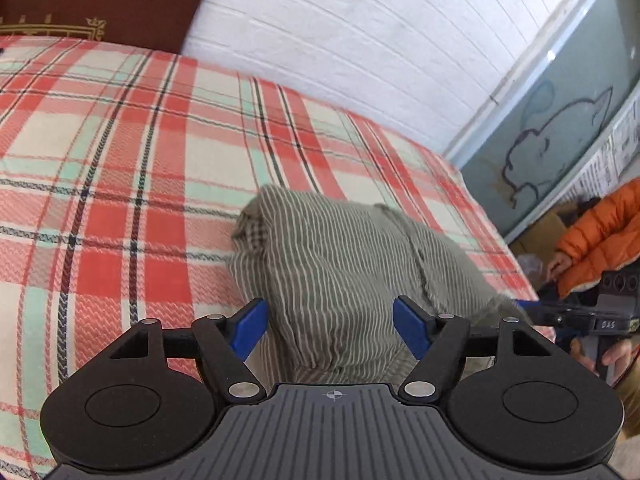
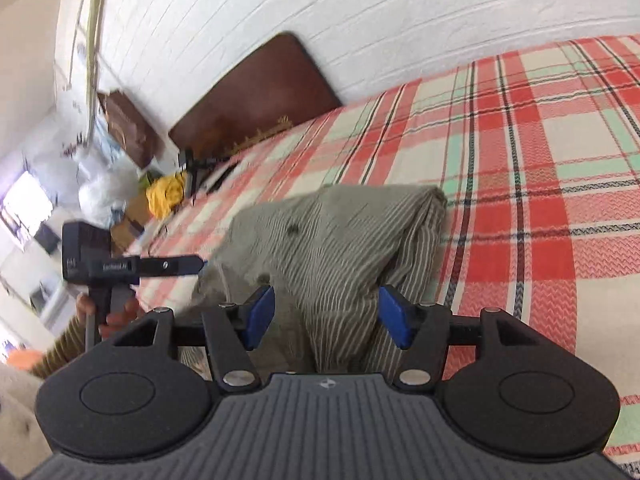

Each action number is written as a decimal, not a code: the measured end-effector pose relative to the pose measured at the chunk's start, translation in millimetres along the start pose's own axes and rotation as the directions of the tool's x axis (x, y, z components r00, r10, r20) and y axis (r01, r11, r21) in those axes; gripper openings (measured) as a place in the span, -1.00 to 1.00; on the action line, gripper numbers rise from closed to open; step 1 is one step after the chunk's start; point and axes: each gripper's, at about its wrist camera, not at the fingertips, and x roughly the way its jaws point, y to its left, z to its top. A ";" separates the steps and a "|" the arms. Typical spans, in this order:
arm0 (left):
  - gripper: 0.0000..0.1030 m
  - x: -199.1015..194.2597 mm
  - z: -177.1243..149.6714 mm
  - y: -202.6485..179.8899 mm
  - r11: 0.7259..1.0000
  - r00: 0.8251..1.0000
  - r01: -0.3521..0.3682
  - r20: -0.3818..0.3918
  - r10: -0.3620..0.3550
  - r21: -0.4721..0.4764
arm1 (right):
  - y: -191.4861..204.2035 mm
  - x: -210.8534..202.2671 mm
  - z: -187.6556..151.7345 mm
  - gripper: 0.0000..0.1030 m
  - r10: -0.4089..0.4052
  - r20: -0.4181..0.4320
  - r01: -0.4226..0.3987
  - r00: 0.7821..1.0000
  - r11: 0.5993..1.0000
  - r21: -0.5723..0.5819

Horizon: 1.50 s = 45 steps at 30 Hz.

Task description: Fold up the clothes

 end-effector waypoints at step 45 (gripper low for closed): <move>0.35 35.7 35.8 1.7 0.998 0.995 0.046 -0.087 -0.042 0.043 | -22.0 -3.7 -3.4 -0.11 0.030 -0.115 -0.018 0.993 0.994 0.105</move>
